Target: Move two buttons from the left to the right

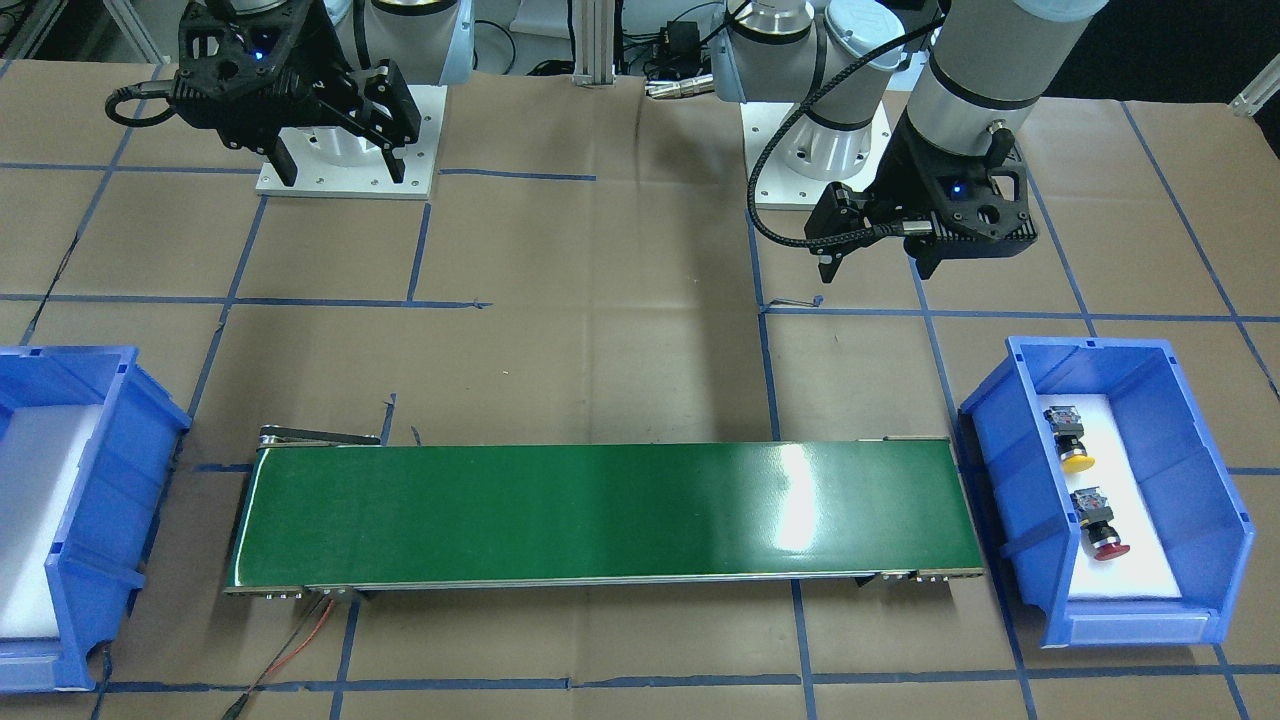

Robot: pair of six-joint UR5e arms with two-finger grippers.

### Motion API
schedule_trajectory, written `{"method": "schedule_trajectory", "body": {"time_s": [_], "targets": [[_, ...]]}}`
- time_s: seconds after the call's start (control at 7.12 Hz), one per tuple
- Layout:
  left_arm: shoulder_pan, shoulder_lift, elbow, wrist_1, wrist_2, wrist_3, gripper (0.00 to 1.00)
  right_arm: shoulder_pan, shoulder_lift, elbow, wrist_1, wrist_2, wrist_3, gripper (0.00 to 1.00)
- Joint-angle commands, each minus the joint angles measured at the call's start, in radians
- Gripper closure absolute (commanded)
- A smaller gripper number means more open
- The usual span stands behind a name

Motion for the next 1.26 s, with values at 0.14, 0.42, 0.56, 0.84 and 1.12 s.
{"method": "schedule_trajectory", "body": {"time_s": [0.14,0.42,0.56,0.84,1.12], "targets": [[0.001,-0.002,-0.001,0.001,0.001,0.0,0.0,0.0,0.0,0.0,0.0,0.0,0.0,0.0],[0.002,0.0,-0.002,-0.001,0.004,0.0,0.0,0.0,0.0,0.0,0.0,0.0,0.0,0.0],[0.007,-0.003,-0.002,0.002,0.0,0.002,0.0,0.0,0.0,0.0,0.0,0.0,0.0,0.0],[0.013,-0.011,0.001,0.007,0.006,0.053,0.0,0.0,0.0,0.0,0.0,0.0,0.0,0.0],[0.145,-0.016,0.022,0.001,0.0,0.13,0.0,0.0,0.0,0.0,0.0,0.0,0.0,0.0]]}}
